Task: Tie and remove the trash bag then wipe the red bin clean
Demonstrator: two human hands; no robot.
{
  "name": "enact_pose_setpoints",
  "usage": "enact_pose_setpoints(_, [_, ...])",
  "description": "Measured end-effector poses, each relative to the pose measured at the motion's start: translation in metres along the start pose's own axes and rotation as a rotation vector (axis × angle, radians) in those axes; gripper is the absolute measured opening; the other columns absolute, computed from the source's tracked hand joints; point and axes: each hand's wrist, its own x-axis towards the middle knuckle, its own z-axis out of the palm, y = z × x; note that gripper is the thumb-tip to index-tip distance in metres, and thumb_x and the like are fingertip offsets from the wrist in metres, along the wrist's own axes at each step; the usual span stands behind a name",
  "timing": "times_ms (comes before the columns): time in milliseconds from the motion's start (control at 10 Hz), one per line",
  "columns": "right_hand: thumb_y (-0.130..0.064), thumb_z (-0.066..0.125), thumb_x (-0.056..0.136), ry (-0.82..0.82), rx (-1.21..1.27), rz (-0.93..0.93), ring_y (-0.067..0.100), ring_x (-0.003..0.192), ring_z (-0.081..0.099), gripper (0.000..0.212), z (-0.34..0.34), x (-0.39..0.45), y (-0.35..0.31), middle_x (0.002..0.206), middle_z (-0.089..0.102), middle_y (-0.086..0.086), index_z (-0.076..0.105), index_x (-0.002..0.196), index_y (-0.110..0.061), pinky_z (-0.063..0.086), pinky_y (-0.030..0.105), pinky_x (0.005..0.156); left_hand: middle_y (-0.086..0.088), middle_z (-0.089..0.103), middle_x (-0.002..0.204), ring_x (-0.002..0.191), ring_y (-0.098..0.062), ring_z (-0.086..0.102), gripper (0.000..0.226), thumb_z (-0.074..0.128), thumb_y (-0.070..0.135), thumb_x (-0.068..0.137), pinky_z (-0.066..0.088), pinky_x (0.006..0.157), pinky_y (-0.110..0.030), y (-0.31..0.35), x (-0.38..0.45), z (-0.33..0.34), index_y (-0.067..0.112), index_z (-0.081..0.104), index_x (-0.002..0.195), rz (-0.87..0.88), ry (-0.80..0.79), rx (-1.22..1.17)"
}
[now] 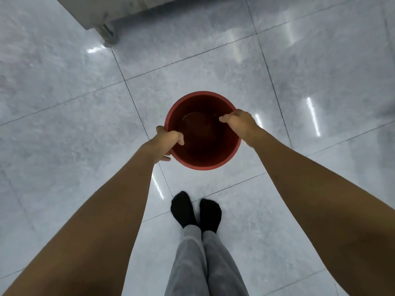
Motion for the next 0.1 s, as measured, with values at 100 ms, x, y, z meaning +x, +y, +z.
enact_pose_setpoints(100, [-0.042, 0.063, 0.085, 0.021, -0.041, -0.014, 0.03, 0.118, 0.054, 0.042, 0.0051, -0.0053, -0.001, 0.131, 0.053, 0.009, 0.059, 0.121, -0.019, 0.044, 0.045, 0.103, -0.012, 0.048, 0.127, 0.11, -0.032, 0.054, 0.063, 0.062, 0.016, 0.078, 0.051, 0.089, -0.045, -0.0002, -0.0014, 0.0011, 0.019, 0.031, 0.132, 0.012, 0.012, 0.074])
